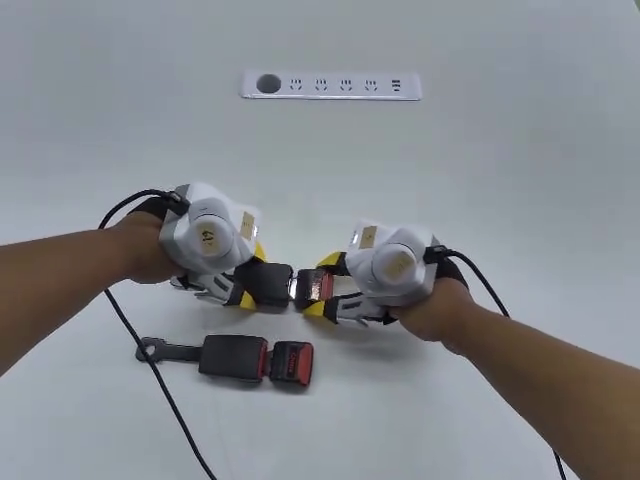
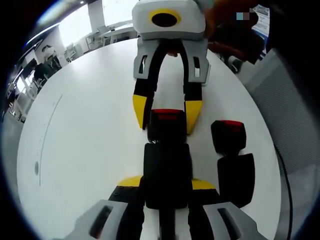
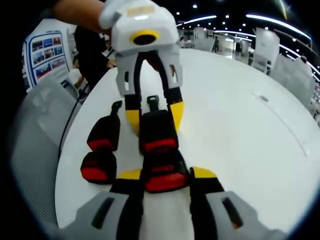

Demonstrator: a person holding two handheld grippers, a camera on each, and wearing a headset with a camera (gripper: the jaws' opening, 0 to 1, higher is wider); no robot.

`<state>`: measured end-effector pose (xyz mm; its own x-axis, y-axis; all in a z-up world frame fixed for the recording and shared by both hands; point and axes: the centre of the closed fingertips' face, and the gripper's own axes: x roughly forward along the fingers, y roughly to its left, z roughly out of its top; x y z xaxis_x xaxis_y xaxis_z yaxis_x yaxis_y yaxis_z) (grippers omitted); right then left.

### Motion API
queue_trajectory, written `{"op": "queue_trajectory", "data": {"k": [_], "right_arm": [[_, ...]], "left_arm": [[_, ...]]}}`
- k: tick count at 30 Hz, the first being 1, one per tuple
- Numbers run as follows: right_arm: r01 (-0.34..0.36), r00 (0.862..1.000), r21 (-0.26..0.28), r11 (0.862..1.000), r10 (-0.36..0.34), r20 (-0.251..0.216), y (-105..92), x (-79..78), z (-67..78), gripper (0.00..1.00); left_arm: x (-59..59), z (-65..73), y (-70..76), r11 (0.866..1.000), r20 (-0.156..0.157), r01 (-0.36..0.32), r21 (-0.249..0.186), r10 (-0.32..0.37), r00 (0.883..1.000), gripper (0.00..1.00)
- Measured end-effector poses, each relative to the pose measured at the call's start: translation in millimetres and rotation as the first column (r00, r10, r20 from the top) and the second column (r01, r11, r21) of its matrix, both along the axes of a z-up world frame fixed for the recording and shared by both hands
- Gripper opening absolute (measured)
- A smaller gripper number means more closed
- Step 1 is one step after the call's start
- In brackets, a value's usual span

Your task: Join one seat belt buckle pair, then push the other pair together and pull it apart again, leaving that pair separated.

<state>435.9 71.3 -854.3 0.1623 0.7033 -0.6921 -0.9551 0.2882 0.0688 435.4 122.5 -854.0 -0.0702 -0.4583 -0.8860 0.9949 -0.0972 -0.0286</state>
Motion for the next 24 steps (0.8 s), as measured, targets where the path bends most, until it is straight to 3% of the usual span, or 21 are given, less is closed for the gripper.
{"op": "queue_trajectory", "data": {"k": [24], "right_arm": [[0.001,1.000,-0.013,1.000,0.000,0.011,-1.2,1.4,-1.3,0.36]], "left_arm": [[-0.6,1.6,-2.7,1.000,0.004,0.009,0.015,-0.009,1.000,0.34]]}}
